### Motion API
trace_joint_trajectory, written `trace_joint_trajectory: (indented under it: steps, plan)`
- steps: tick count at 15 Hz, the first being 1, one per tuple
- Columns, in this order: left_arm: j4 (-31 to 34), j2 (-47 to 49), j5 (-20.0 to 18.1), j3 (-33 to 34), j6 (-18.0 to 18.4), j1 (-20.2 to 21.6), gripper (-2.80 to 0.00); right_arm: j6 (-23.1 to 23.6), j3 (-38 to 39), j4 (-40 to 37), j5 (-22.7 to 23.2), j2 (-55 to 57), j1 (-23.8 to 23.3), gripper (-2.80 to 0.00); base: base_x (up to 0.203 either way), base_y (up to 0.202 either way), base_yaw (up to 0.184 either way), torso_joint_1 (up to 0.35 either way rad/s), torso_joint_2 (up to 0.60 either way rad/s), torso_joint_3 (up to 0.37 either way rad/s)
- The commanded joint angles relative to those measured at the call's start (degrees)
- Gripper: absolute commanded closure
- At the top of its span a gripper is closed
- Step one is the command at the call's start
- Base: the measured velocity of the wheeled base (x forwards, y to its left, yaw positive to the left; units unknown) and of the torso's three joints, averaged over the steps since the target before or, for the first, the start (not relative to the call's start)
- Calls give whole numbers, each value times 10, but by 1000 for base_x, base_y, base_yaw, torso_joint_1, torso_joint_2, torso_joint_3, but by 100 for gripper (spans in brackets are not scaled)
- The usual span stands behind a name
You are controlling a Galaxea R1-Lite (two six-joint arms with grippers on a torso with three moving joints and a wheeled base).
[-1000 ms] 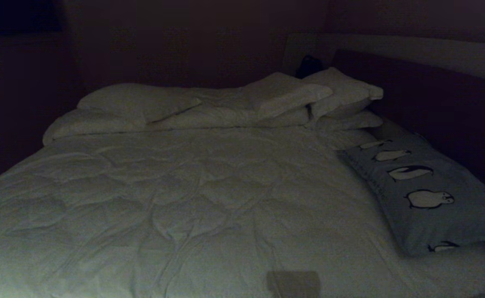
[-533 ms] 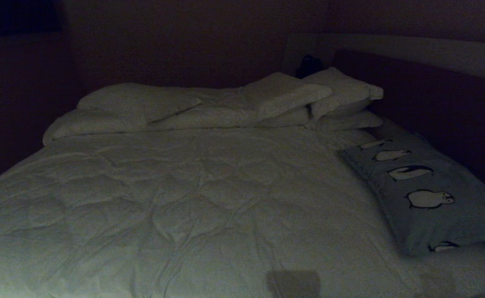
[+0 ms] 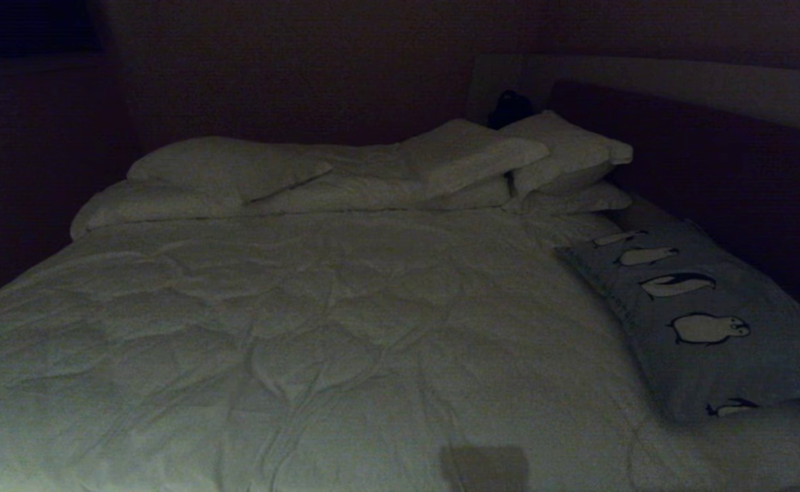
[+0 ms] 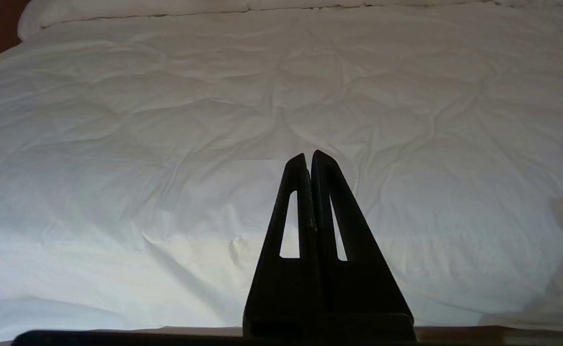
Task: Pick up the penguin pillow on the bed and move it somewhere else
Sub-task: Pick up the pillow
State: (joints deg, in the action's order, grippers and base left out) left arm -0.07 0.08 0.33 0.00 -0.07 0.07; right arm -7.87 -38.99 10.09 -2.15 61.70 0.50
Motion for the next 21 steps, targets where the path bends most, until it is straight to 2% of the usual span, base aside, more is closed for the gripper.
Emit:
trace_joint_trajectory:
  steps: [1, 9, 12, 19, 20, 21]
  plan:
    - [0, 0, 0, 0, 0, 0, 0, -13, -54, 12, 0, 100, -8, 0, 0, 0, 0, 0, 0, 0]
    - [0, 0, 0, 0, 0, 0, 0, -15, -287, 7, 5, 365, -121, 0, 0, 0, 0, 0, 0, 0]
    - [0, 0, 0, 0, 0, 0, 0, -12, -341, 6, 7, 445, -152, 0, 0, 0, 0, 0, 0, 0]
    - [0, 0, 0, 0, 0, 0, 0, -12, -493, 8, 35, 607, -222, 0, 0, 0, 0, 0, 0, 0]
    - [0, 0, 0, 0, 0, 0, 0, -13, -508, 9, 44, 624, -231, 0, 0, 0, 0, 0, 0, 0]
    - [0, 0, 0, 0, 0, 0, 0, -15, -519, 9, 71, 638, -240, 0, 0, 0, 0, 0, 0, 0]
